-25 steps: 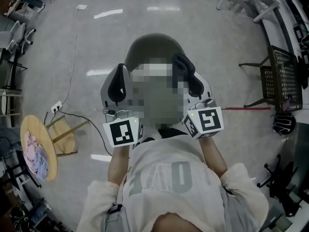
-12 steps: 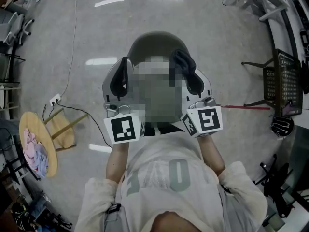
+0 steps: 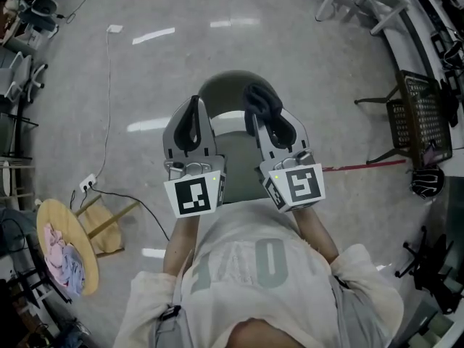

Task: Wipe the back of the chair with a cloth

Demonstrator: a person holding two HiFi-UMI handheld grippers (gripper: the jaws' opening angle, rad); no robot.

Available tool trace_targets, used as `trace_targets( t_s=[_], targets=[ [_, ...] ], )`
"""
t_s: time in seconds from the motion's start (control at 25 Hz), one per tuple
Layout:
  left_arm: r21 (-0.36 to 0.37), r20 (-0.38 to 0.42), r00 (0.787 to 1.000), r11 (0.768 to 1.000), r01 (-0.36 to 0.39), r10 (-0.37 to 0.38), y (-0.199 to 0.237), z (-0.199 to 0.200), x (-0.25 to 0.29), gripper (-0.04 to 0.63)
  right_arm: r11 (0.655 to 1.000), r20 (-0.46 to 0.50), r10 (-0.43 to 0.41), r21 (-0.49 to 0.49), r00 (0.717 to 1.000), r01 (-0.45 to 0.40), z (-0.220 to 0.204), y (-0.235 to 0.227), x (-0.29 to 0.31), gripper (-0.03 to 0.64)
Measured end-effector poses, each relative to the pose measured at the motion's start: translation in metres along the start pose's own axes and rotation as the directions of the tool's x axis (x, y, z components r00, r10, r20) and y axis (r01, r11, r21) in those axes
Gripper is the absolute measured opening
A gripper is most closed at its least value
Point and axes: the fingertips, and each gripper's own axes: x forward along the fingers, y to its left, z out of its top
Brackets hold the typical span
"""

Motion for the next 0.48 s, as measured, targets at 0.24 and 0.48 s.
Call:
trace_targets(
  t_s=[0.24,0.48],
  targets=[
    [0.013,-0.030,1.000,1.000,-0.008,0.008,0.014,-0.012,-0.004,0.015,1.000,-0.024,-0.020,0.008,1.000,0.020,-0.008,0.003,0.010,0.060],
    [0.031,-0.088,0.996,1.000,0.001,0.002,0.032,-0.045,0.013,0.015,0.998,-0.024,0.002,0.063,1.000,0.000,-0.022,0.006,0.050,0.060]
  ],
)
